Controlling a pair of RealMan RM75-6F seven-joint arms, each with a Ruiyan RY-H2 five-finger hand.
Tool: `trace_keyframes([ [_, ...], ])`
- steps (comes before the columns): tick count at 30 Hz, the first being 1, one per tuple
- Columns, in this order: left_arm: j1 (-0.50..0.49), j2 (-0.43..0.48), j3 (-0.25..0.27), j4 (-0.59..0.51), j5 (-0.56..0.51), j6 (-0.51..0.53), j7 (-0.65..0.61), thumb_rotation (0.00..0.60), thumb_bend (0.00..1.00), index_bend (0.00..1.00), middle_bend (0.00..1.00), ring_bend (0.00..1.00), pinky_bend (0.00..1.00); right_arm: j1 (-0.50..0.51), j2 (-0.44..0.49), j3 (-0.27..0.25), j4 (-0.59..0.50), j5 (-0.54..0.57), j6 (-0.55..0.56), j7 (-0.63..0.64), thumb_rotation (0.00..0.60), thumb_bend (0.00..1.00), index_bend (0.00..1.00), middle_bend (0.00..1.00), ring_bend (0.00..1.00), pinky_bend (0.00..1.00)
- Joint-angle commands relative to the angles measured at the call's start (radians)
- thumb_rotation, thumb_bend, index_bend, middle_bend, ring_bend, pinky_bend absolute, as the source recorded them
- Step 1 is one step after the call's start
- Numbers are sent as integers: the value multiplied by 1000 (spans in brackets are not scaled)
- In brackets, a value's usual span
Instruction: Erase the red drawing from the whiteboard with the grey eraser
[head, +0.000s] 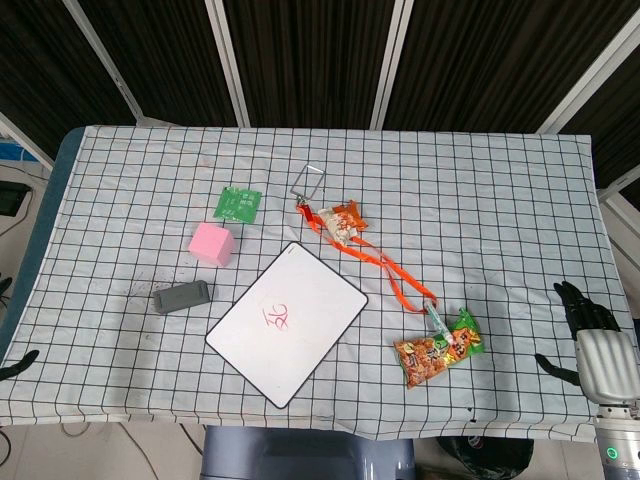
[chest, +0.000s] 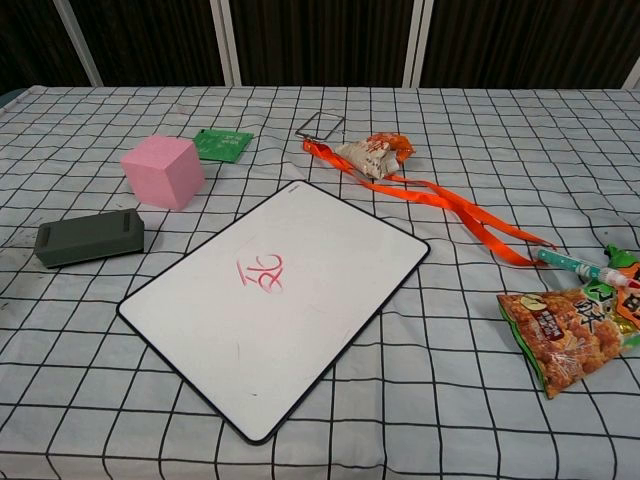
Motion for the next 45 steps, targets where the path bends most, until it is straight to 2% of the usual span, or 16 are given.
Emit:
trace_keyframes([
  [1, 0, 0, 0, 0, 0, 0, -1, 600, 103, 0, 0, 0, 0, 0, 0, 0, 0, 0, 0, 0, 600, 156, 7, 114, 205, 224],
  [24, -2, -6, -5, -2, -12, -5, 14, 600, 104, 0, 0, 0, 0, 0, 0, 0, 0, 1, -1, -6, 600, 155, 7, 114, 206, 224],
  [30, -14, -26, -5, -13, -16, -23, 67, 600, 104, 0, 0, 0, 0, 1, -1, 1, -2, 3, -2, -9, 600, 156, 7, 114, 206, 224],
  [32, -24, -48, -16, -14, -33, -28, 121, 600, 103, 0, 0, 0, 0, 1, 0, 1, -2, 4, -3, -7, 600, 156, 7, 114, 206, 224],
  [39, -93, -85, -47, -51, -76, -117, 220, 600, 104, 0, 0, 0, 0, 1, 2, 0, -1, 3, -4, -3, 600, 156, 6, 115, 206, 223],
  [45, -184, -120, -86, -63, -150, -250, 269, 600, 134, 0, 17, 0, 0, 1, 2, 0, 0, 3, -4, -2, 600, 155, 7, 114, 206, 224],
])
